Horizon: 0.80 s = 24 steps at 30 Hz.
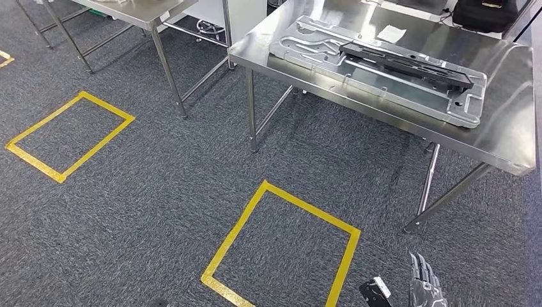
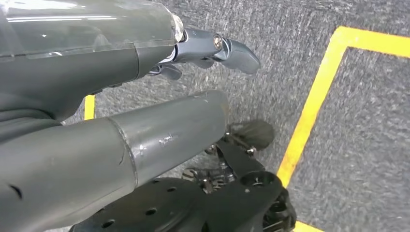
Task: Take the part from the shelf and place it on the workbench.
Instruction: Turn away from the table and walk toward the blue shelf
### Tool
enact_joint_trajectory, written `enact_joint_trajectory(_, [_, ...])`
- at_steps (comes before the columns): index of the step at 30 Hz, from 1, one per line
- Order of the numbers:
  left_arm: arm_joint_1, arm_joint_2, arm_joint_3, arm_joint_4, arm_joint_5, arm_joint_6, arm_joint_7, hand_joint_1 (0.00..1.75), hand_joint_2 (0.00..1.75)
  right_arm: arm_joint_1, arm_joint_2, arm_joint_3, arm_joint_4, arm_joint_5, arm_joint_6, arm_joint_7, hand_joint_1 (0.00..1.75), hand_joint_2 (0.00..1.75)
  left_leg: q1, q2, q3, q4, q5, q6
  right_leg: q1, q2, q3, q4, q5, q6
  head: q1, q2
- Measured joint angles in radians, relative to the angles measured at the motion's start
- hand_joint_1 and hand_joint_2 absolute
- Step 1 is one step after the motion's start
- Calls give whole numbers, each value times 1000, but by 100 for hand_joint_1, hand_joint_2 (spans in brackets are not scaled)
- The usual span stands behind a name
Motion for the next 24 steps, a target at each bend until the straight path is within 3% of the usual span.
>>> enact_joint_trajectory(1, [0,1,0,0,-1,1,2,0,0,1,3,0,2,-1,0,-1,0,0,1,-4,-4,7,-7,-6,-3,3,-4,-4,9,-6,0,0])
enact_joint_trajectory(2, [1,1,0,0,-2,2,4,0,0,0,5,0,4,-2,-1,-2,0,0,2,-12,-15,35,-34,-12,-5,6,-10,-7,20,-11,-2,0])
enact_joint_trajectory(5, [3,2,0,0,-5,3,8,0,0,-2,13,0,12,-14,-2,-5,0,0,4,-28,-76,216,-159,-23,-7,13,-40,1,39,-17,-7,0])
enact_joint_trajectory(6, [3,3,0,0,-7,3,8,0,0,-2,15,0,15,-18,-2,-6,0,0,4,-29,-86,261,-175,-26,-7,16,-50,7,42,-16,-7,0])
enact_joint_trajectory(7, [3,3,0,0,-8,2,9,0,0,-3,17,0,18,-24,-2,-7,0,0,6,-29,-81,275,-174,-28,-8,19,-60,14,45,-14,-7,0])
enact_joint_trajectory(8, [3,3,0,0,-9,2,9,0,0,-4,19,0,22,-31,-3,-8,0,0,8,-29,-53,246,-155,-29,-9,22,-69,22,45,-12,-7,0])
enact_joint_trajectory(10, [3,6,0,0,-9,2,10,0,0,-7,23,0,27,-48,-5,-12,0,0,11,-35,37,113,-111,-28,-11,30,-84,40,43,-6,-7,0])
enact_joint_trajectory(12, [4,7,0,0,-11,1,11,0,0,-12,29,0,31,-69,-8,-20,0,0,10,-45,90,25,-96,-20,-11,38,-96,56,40,4,-7,0])
enact_joint_trajectory(15, [4,8,0,0,-12,0,13,0,0,-17,38,0,36,-91,-13,-29,0,0,10,-44,90,10,-98,-3,-10,45,-103,64,42,21,-10,0])
enact_joint_trajectory(17, [3,8,0,0,-13,0,13,0,0,-18,41,0,38,-98,-16,-32,0,0,14,-37,88,2,-91,10,-10,41,-118,95,21,32,-6,0])
enact_joint_trajectory(20, [4,9,0,0,-13,0,13,0,0,-22,43,0,45,-102,-18,-34,0,0,14,-27,81,-3,-85,21,-17,34,-203,260,-67,46,1,0])
enact_joint_trajectory(21, [4,9,0,0,-13,0,13,0,0,-22,44,0,47,-103,-18,-34,0,0,13,-23,79,-3,-85,22,-19,33,-231,313,-84,48,1,0])
enact_joint_trajectory(22, [5,9,0,0,-13,0,13,0,0,-22,44,0,50,-105,-18,-34,0,0,12,-20,78,-2,-84,22,-21,32,-245,338,-83,49,1,0])
enact_joint_trajectory(23, [5,9,0,0,-13,0,13,0,0,-22,45,0,52,-108,-19,-36,0,0,12,-16,78,-2,-84,22,-22,30,-241,327,-64,49,1,0])
enact_joint_trajectory(24, [5,9,0,0,-13,0,13,0,0,-22,45,0,53,-112,-20,-39,0,0,12,-13,80,-2,-85,21,-22,26,-217,277,-27,47,1,0])
